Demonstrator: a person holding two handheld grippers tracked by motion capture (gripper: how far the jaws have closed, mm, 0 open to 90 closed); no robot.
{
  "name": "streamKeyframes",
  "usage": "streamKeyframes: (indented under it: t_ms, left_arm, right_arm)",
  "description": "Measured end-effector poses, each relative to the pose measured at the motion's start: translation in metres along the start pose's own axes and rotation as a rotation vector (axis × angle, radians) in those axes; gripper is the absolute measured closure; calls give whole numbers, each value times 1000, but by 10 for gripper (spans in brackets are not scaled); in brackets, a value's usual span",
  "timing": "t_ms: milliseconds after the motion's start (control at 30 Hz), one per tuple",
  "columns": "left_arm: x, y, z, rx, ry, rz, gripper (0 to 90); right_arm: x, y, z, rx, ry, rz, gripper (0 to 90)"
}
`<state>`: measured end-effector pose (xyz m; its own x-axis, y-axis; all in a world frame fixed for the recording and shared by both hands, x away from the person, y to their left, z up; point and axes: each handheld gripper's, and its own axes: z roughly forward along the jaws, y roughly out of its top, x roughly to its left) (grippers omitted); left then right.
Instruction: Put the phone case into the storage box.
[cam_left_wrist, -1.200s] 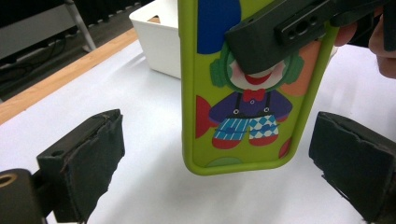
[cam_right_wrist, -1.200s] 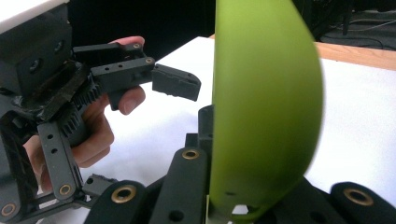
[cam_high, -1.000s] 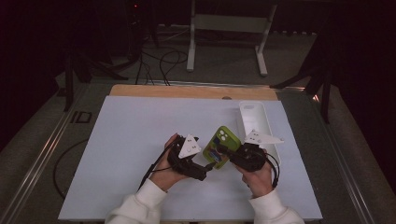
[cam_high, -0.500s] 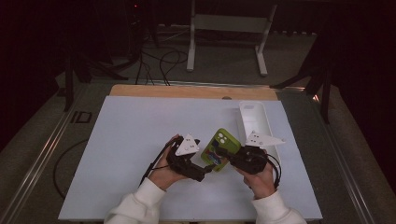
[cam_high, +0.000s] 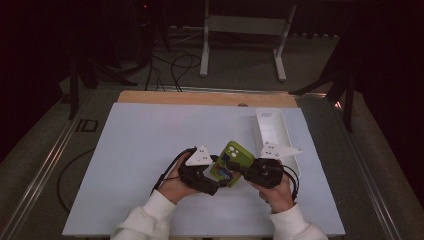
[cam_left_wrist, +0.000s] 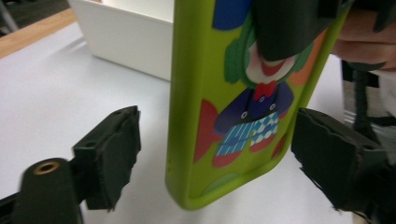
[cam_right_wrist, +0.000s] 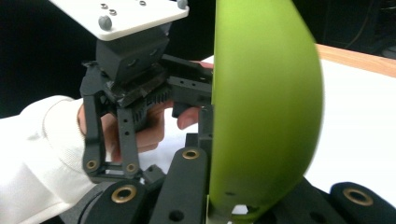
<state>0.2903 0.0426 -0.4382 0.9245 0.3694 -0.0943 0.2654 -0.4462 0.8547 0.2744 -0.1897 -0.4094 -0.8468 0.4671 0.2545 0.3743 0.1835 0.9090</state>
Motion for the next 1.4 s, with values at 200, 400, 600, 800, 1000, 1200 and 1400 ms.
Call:
streamKeyframes:
  t_ms: [200, 400, 600, 800, 1000, 1200, 1400]
  left_arm:
    - [0, -2, 0, -8, -73, 14, 348]
    - [1, -5, -2, -11, -101, 24, 456]
    - [2, -8, -4, -15, -115, 39, 567]
    - [3, -10, -4, -19, -128, 42, 659]
    - [4, -13, -5, -22, -138, 50, 752]
    - [4, -15, -8, -38, -118, 54, 771]
    - [3, -13, -9, -45, -92, 60, 772]
  right_arm:
    - [2, -1, 1, 3, 30, -22, 880]
    - [2, -2, 0, 12, 40, -33, 883]
    - [1, -3, -3, 15, 36, -43, 881]
    - [0, -4, -2, 19, 43, -54, 850]
    - [0, -4, -2, 37, 38, -79, 754]
    - [-2, -5, -1, 31, 19, -56, 602]
    - [-3, -6, 5, 35, -24, -38, 429]
